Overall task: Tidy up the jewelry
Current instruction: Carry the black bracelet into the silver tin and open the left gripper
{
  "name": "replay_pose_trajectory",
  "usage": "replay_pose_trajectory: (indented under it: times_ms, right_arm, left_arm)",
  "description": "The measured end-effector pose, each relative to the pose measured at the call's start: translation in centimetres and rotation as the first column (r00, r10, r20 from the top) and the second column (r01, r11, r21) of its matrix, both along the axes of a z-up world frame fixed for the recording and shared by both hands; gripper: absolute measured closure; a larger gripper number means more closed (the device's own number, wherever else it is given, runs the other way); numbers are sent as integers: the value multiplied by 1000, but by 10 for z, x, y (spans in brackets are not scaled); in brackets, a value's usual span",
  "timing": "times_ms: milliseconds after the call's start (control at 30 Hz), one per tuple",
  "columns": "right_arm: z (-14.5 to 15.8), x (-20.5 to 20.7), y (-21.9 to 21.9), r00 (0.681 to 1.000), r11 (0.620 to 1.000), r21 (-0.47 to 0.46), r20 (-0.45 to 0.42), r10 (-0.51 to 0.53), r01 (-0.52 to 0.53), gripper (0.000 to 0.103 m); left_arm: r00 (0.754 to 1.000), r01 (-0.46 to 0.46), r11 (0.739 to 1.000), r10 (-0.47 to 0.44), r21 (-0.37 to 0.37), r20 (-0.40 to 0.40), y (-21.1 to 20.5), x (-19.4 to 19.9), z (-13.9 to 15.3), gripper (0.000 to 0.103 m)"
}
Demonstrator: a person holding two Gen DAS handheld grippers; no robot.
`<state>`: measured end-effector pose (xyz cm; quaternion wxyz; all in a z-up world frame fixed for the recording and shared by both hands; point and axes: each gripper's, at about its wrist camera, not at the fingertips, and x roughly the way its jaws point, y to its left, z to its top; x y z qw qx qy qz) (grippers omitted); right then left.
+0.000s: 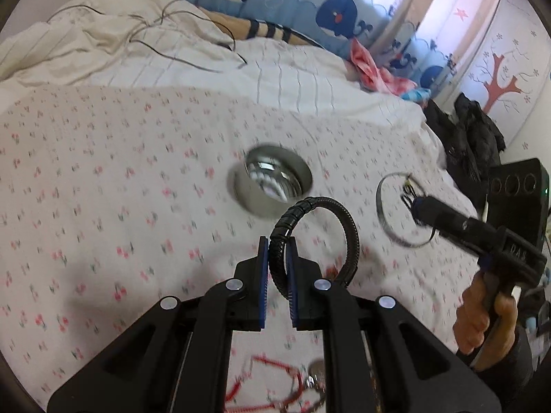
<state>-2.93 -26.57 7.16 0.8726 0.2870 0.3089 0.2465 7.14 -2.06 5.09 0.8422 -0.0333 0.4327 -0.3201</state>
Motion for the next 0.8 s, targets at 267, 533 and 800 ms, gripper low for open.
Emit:
replay_pose_trajectory:
  times_ms: [267,533,800]
  right_arm:
    - [-15,63,-15,999,993,116,-40,-32,37,96]
    - [-46,103,-24,989,992,89,-125,-76,88,96]
    - [-65,112,-30,974,989,-16,-172,-150,150,48]
  left_arm:
    - [996,-81,996,79,29,38,-35,51,0,94]
    - [992,-119,990,117,77,37,-62,84,-20,93]
    - [995,-100,991,101,86,-10,-74,94,-36,88]
